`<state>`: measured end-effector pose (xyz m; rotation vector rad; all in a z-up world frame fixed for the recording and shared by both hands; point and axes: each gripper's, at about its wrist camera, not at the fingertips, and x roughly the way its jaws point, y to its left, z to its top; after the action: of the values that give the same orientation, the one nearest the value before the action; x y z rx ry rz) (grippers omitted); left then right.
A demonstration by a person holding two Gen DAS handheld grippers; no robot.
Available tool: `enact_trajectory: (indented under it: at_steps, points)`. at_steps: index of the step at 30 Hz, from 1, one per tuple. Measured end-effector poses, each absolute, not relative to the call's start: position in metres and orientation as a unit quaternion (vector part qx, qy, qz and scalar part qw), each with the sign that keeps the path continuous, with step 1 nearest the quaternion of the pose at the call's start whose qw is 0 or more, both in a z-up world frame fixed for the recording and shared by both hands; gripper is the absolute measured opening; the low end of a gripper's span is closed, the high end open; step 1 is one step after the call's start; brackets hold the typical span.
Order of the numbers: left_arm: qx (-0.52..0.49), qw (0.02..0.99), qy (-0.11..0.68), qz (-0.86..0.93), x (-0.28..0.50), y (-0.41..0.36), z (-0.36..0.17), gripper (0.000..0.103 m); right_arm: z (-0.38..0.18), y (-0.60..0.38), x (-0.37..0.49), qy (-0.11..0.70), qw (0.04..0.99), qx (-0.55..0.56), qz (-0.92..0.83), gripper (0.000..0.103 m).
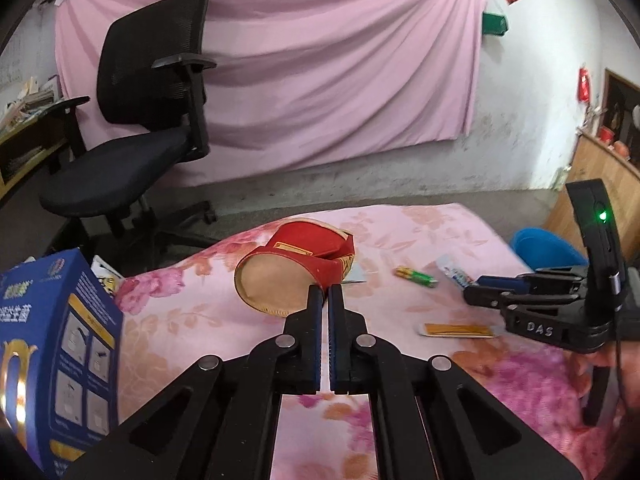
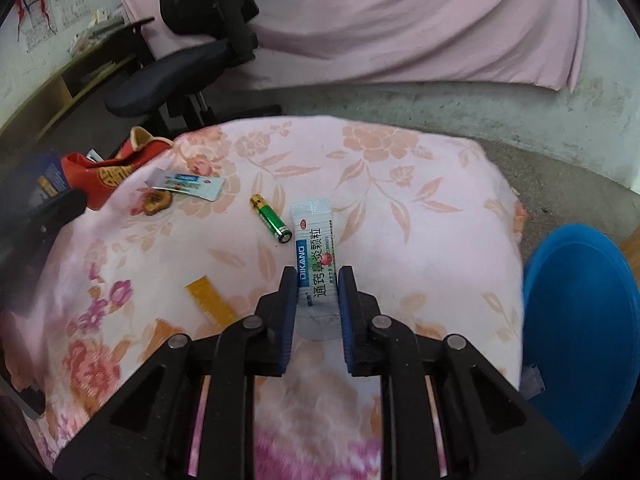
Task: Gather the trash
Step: 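Lift the red cup and white tube and carry both over the bucket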
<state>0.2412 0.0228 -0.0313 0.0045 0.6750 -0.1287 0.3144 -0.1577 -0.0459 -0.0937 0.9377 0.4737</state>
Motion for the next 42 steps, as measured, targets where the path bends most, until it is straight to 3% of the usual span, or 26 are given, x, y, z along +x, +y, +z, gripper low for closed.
enact_trajectory:
  at_steps: [6, 17, 26, 37, 42]
  points:
    - [0.005, 0.958, 0.273, -0.084, 0.220, 0.009, -0.015, 0.001, -0.010, -0.185, 0.265, 0.354, 0.906, 0.011, 0.230, 0.048]
    - [0.008, 0.994, 0.060, -0.096, 0.151, -0.018, 0.049, 0.001, 0.062, -0.228, 0.188, 0.138, 0.966, 0.061, 0.208, 0.048]
    - [0.055, 0.991, -0.013, -0.125, 0.132, -0.069, 0.082, 0.001, 0.099, -0.272, 0.152, 0.013, 0.985, 0.069, 0.159, 0.048]
    - [0.088, 0.972, -0.057, -0.212, 0.141, -0.174, 0.084, 0.001, 0.092, -0.350, 0.122, -0.027, 0.997, 0.068, 0.041, 0.048]
    - [0.081, 0.962, -0.029, -0.260, 0.153, -0.213, 0.070, 0.001, 0.078, -0.378, 0.125, -0.005, 0.996, 0.080, 0.026, 0.049]
